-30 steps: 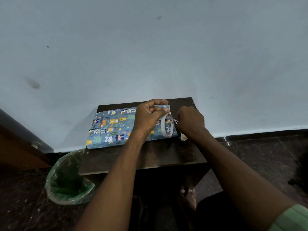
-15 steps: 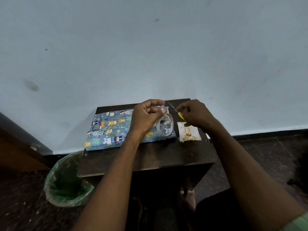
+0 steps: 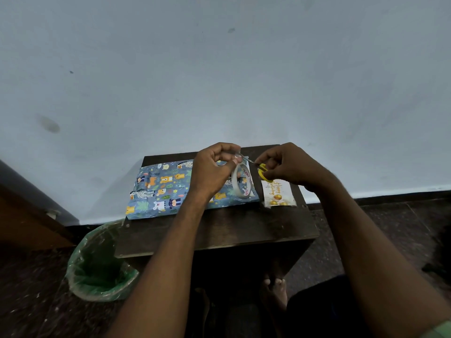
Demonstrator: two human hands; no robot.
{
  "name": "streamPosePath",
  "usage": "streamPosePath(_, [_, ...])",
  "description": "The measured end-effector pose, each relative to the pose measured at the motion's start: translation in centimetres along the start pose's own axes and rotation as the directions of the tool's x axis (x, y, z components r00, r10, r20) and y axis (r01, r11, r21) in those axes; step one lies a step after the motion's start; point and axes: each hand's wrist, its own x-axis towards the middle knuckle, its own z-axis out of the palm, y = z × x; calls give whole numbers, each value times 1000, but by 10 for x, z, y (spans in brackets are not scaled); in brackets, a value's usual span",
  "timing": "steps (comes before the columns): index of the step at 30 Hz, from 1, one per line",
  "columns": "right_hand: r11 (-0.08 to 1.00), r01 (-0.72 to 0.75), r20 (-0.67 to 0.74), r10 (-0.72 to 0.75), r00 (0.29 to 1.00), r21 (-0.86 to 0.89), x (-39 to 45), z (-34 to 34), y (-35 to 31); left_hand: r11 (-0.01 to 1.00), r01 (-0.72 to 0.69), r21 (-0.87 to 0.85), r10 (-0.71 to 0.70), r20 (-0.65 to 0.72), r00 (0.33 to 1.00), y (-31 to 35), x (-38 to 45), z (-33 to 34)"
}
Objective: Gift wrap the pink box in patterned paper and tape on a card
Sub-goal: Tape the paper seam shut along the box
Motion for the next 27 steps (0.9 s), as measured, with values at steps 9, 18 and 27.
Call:
streamPosePath(9, [1000, -14, 11, 14, 1000, -7, 0, 2, -3, 1000, -6, 18, 6, -37, 999, 0, 1, -2])
streamPosePath(18, [999, 18, -18, -19, 1000, -38, 0, 5, -10, 996, -37, 76, 36, 7, 999, 3, -2, 0])
streamPosePath(27, [991, 62, -78, -71, 994, -118, 0, 9, -13, 996, -44, 77, 44, 3, 999, 2, -2, 0])
